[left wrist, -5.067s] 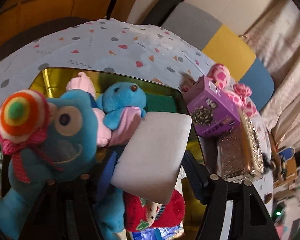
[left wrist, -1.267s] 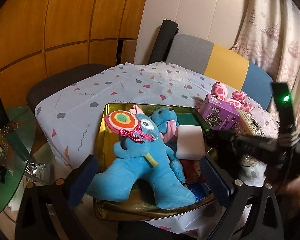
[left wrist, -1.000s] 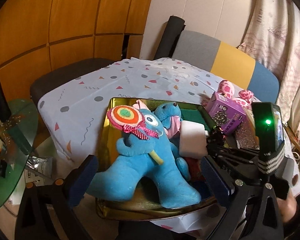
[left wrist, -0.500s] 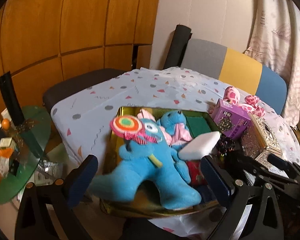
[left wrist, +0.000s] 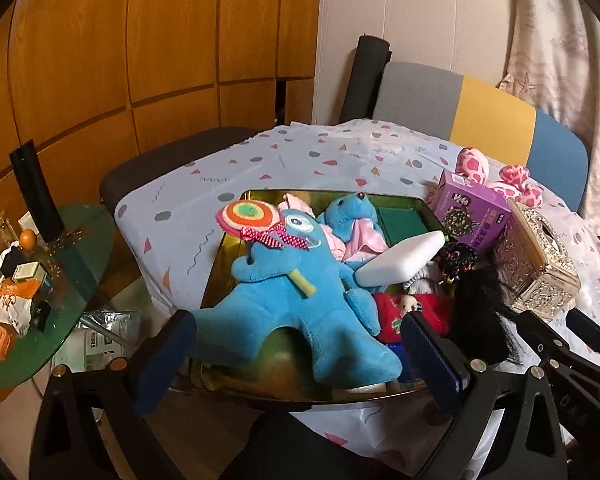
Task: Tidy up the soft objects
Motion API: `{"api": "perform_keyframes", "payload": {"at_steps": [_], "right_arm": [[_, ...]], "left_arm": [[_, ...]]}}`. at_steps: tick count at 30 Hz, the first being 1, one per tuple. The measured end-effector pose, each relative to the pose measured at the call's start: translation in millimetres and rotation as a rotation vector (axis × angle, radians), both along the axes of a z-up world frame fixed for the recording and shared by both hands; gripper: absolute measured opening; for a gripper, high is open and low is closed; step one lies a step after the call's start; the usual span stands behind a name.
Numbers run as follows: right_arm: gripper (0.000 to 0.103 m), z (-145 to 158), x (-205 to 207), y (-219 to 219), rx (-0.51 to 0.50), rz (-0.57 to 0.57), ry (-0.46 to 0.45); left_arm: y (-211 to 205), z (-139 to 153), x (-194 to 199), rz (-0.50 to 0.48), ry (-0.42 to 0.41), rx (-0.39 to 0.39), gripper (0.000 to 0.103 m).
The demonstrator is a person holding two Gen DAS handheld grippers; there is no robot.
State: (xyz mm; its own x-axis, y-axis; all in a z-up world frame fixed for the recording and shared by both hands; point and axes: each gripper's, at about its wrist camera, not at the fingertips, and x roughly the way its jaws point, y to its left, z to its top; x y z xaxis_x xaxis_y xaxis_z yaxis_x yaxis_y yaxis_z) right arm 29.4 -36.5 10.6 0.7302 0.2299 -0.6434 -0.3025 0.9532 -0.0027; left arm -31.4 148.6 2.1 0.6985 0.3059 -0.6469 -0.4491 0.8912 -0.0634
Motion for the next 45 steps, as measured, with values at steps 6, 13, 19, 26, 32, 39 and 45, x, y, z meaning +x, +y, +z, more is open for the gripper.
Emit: {"api": "perform_keyframes", "payload": {"at_steps": [6, 13, 19, 26, 32, 39, 45], "right_arm": [[0.08, 3.8, -2.6, -8.1, 0.026, -0.019, -0.015], [0.08, 1.0, -2.4, -6.1, 0.021, -0.015, -0.007], [0.08, 0.6, -3.3, -5.1, 0.018, -0.015, -0.005], [0.08, 1.7, -4.0, -5.1, 0.016, -0.017, -0.007], [0.08, 2.1, -4.7, -6.2, 0.018, -0.021, -0.008], [0.08, 2.4, -4.8, -8.8, 0.022, -0.026, -0.007], [0.08, 2.1, -5.0, -10.3, 0.024, -0.031, -0.008]], "left_arm": [[-2.3, 6.9, -2.9, 0.004, -0.022, 0.004, 0.103], [-3.3, 5.8, -2.8, -0.003, -0.017, 0.004, 0.103], [-0.8, 3.6, -2.6, 0.005, -0.005, -0.006, 0.103], [-1.5, 4.7, -3.4, 0.003, -0.01, -0.001, 0.103], [-2.2, 6.4, -4.3, 0.001, -0.016, 0.005, 0.103], [-5.4, 6.5, -3.8, -0.008, -0.011, 0.018, 0.103], [-6.7, 6.3, -3.9, -0.011, -0.007, 0.023, 0.103]]}}
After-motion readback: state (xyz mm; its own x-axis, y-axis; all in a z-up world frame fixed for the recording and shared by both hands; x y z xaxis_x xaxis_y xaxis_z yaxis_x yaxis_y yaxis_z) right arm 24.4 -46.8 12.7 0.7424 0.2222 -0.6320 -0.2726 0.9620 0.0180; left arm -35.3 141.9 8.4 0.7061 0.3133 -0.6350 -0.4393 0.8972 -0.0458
